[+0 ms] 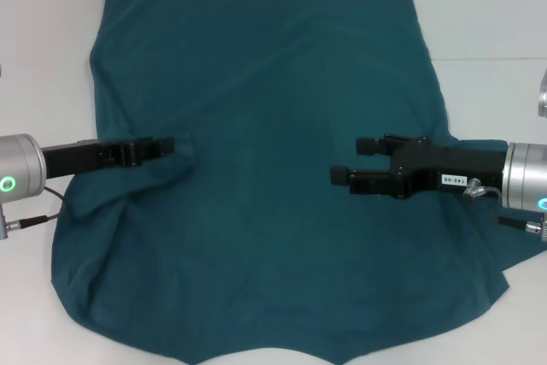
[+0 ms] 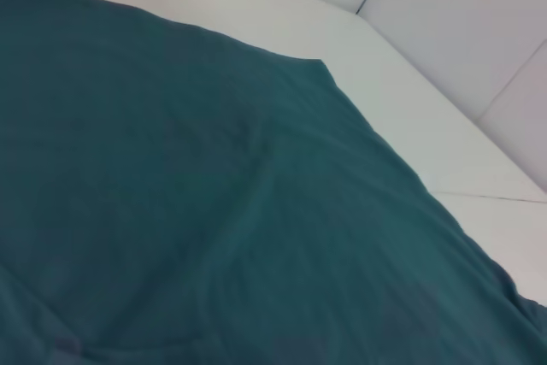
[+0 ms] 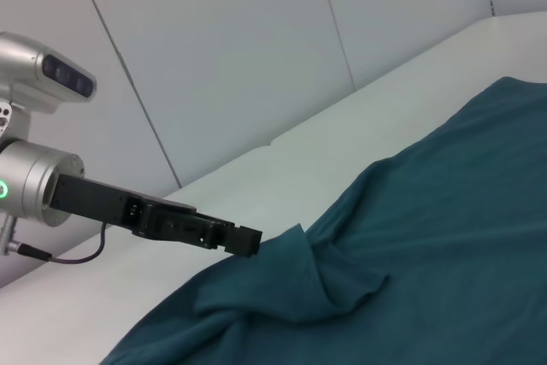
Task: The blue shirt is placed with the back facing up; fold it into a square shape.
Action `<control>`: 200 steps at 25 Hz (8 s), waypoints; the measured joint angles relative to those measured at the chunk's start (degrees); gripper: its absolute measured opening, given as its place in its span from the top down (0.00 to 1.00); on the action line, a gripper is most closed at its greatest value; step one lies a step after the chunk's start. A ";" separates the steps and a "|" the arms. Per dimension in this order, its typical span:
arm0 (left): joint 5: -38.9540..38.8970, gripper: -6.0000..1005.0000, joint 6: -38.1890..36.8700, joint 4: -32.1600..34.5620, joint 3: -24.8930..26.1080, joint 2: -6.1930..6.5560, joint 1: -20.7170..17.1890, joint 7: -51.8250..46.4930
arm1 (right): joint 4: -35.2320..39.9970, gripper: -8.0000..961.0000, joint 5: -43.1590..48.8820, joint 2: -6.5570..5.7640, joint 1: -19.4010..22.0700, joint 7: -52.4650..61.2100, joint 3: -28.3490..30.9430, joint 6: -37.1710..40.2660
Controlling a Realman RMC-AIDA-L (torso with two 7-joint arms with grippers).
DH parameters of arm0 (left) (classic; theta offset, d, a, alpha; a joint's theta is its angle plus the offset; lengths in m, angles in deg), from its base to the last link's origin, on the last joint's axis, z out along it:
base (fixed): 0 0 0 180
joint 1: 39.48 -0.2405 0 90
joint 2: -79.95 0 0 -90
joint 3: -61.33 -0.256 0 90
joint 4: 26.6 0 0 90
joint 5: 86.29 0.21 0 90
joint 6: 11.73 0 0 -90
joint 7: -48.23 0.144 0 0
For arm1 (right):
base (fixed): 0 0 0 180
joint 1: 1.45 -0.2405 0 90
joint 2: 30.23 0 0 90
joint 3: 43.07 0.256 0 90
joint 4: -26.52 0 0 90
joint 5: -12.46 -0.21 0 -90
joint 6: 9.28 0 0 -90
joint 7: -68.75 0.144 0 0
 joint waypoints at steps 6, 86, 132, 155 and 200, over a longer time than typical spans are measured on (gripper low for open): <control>-0.08 0.54 2.59 1.69 0.63 0.06 -1.65 1.94 | -0.02 0.05 0.00 -0.05 0.00 0.15 0.31 -0.16; -2.70 0.99 1.58 1.14 -6.92 -0.28 -2.87 1.33 | 0.50 0.05 -0.31 -0.05 -0.23 0.81 0.43 -0.83; -15.73 0.10 -6.88 -6.24 -14.32 -0.04 -1.89 32.66 | 6.71 0.05 1.12 -9.96 8.93 45.08 6.61 -1.49; -15.11 0.10 -6.26 -7.01 -14.00 -0.20 -2.42 33.31 | 5.74 0.05 12.19 -8.05 8.72 51.12 8.12 -12.52; -15.18 0.10 -5.47 -7.32 -13.66 -0.19 -2.60 33.12 | 2.14 0.92 10.81 -5.38 7.49 45.58 10.90 -16.33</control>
